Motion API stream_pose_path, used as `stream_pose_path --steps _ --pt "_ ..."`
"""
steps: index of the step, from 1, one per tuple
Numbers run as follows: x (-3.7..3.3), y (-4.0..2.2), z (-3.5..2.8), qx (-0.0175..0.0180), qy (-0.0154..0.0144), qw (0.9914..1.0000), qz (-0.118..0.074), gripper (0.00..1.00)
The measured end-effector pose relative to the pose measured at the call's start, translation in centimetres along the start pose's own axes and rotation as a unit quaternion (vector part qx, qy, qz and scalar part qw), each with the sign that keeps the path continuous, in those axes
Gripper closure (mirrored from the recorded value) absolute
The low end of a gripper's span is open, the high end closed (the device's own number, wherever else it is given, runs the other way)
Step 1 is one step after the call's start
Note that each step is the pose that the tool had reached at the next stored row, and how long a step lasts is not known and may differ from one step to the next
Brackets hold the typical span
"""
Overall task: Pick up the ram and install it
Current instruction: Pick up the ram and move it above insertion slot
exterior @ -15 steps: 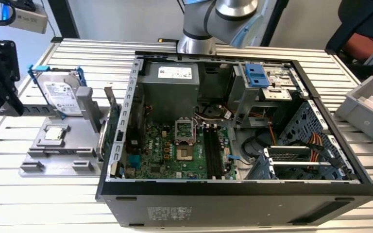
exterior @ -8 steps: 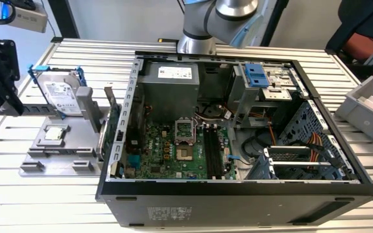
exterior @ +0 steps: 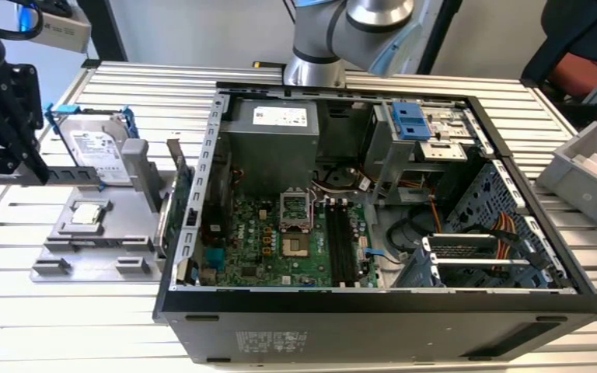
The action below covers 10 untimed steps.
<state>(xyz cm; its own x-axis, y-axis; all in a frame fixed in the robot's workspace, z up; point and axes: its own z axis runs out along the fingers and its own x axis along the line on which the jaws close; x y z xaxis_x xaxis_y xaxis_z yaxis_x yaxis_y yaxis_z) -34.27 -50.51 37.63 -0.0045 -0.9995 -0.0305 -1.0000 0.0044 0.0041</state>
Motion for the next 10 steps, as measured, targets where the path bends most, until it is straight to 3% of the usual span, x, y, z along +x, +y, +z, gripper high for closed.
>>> stream_pose_path --steps 6,10 --pt "0.0 -0.78 -0.01 -0.0002 0.0001 1.0 0.0 1.0" --pt "-0.01 -0.77 0.0 -0.0002 0.0 1.0 0.0 1.0"
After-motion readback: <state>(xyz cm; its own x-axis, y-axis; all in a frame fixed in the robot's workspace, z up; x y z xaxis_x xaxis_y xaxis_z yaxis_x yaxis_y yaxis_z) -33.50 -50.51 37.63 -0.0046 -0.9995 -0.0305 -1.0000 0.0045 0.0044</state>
